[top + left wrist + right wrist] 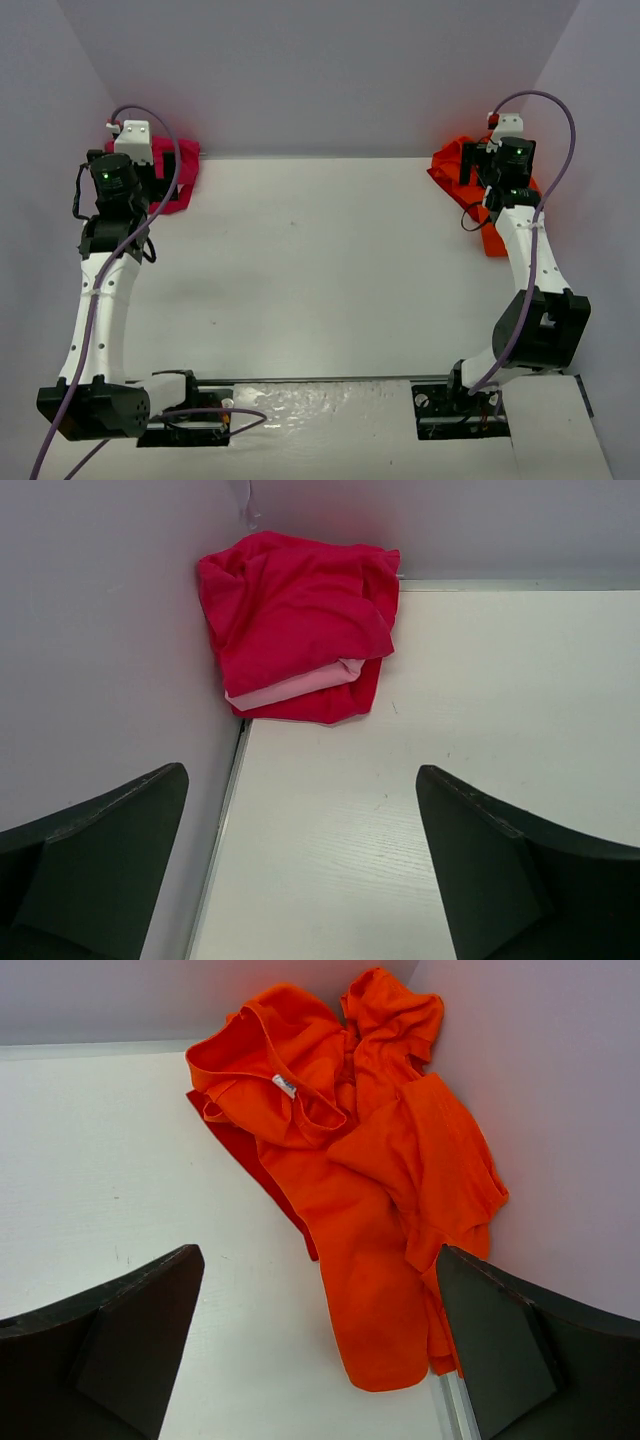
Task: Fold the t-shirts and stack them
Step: Grab crumpled tshirt from the corner of the board with the right arm
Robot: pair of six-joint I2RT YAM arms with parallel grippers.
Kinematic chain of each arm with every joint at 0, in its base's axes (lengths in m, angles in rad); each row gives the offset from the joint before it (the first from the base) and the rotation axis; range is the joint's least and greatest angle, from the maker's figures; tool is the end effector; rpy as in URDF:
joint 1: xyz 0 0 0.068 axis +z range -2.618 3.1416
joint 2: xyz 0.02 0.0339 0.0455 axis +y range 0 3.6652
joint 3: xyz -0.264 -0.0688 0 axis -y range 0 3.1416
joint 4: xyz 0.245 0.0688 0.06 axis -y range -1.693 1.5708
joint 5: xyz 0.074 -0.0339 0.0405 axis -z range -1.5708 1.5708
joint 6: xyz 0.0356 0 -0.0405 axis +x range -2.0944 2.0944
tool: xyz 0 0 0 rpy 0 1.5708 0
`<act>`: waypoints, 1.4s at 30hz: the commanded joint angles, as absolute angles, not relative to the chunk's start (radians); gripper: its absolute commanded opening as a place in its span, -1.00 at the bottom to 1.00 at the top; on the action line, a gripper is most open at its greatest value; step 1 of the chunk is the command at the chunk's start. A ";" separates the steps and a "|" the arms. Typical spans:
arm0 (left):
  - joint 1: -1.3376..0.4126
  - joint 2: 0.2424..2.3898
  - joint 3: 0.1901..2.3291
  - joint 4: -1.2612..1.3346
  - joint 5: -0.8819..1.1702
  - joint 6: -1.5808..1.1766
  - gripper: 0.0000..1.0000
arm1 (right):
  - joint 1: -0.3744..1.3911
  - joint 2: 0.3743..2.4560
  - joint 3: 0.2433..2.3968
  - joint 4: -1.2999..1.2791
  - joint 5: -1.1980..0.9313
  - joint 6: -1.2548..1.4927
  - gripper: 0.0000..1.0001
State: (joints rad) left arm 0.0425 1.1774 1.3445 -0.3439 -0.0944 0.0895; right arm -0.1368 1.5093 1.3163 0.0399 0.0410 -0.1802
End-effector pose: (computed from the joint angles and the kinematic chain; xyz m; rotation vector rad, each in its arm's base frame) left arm 0.2578 0.0143 0.4380 -0.0280 1.7499 0.1790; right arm 0.3604 -0.0511 0.3722 -0.0071 1.7312 -0.2693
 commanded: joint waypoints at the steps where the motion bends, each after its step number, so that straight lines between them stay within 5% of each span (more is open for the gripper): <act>1: 0.052 1.174 1.389 -0.299 -0.087 0.074 0.94 | -0.141 1.444 1.379 0.066 0.057 -0.163 1.00; 5: 0.052 1.175 1.376 -0.311 -0.043 0.077 0.94 | -0.146 1.373 1.411 0.046 0.021 -0.163 1.00; 14: 0.051 1.191 1.335 -0.271 -0.096 0.076 0.94 | -0.161 1.440 1.446 0.067 0.471 -0.208 1.00; 24: 0.055 1.243 1.447 -0.356 -0.361 0.104 0.94 | -0.199 1.273 1.419 0.224 0.276 -0.224 1.00; 30: 0.053 1.356 1.570 -0.555 -0.373 0.118 0.94 | -0.199 1.364 1.489 0.090 0.396 -0.210 1.00; 34: 0.052 1.304 1.487 -0.523 -0.262 0.122 0.86 | -0.244 1.322 1.476 -0.038 0.011 -0.154 1.00; 38: 0.054 1.190 1.397 -0.418 -0.140 0.099 0.43 | -0.251 1.295 1.509 -0.052 -0.272 0.005 1.00; 42: 0.052 1.139 1.392 -0.407 -0.116 0.076 0.67 | -0.258 1.311 1.569 -0.071 -0.512 0.088 0.98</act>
State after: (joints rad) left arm 0.0481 1.2391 1.3468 -0.5121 -0.1780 0.1041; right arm -0.2501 1.3434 1.4783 -0.1023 -0.1785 -0.0468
